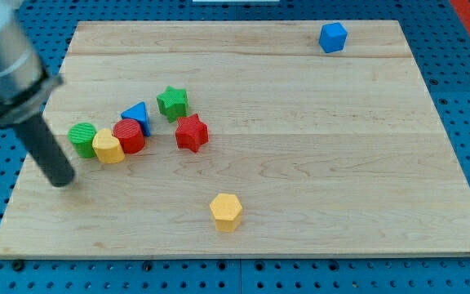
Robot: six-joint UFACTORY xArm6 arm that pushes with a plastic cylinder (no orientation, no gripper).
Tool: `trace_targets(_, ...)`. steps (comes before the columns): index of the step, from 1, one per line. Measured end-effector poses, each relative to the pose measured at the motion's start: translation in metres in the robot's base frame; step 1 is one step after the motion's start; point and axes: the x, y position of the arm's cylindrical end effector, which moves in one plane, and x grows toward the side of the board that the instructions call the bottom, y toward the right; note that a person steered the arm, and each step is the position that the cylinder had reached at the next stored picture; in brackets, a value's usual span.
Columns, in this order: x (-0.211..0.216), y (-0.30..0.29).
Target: Push the red circle into the red star
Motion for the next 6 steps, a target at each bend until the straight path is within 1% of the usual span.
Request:
trace_targets(1, -0.043, 0.0)
trace_targets(2, -0.055, 0.1)
trace_targets(3, -0.074, 0.162)
trace_targets(4, -0.097, 0.182)
trace_targets(5, -0.077, 0.193)
trace_targets(6, -0.066, 0.185)
